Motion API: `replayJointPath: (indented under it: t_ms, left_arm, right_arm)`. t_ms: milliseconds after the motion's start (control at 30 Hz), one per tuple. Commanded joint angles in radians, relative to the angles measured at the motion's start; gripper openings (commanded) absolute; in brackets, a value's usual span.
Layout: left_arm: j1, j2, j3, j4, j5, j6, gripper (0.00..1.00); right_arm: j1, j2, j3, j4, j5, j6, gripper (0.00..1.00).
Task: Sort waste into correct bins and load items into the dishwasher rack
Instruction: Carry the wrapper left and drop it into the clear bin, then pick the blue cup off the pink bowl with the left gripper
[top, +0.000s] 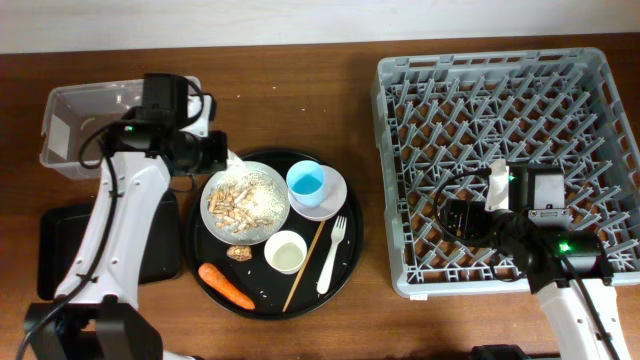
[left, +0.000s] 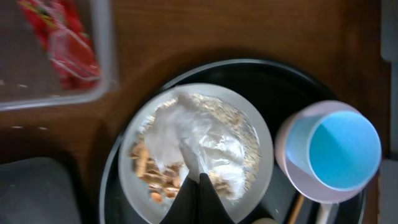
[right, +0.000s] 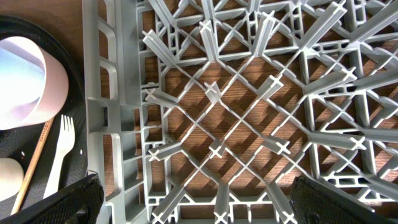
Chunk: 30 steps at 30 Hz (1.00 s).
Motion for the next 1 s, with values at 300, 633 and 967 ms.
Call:
replayJointPath:
  t_ms: [300,633,967]
  left_arm:
    - [0.213,0.101,0.095,0.336,-0.116,0.012,0.60]
    - [-0.257,0.290,0.098,0.008,0.210,-0.029,0.49]
    - [-0.188,0.276,0.231,-0.098,0.260,-0.014,0.00]
  right_arm:
    - [0.004,-0.004,0.021,-0.006,0.002,-0.003,0.99]
    - [0.004,-0.004,0.021,-0.014,0.002,-0.003,0.99]
    - [0.004,-0.004,0.030,-0.021,0.002,-0.003,0.99]
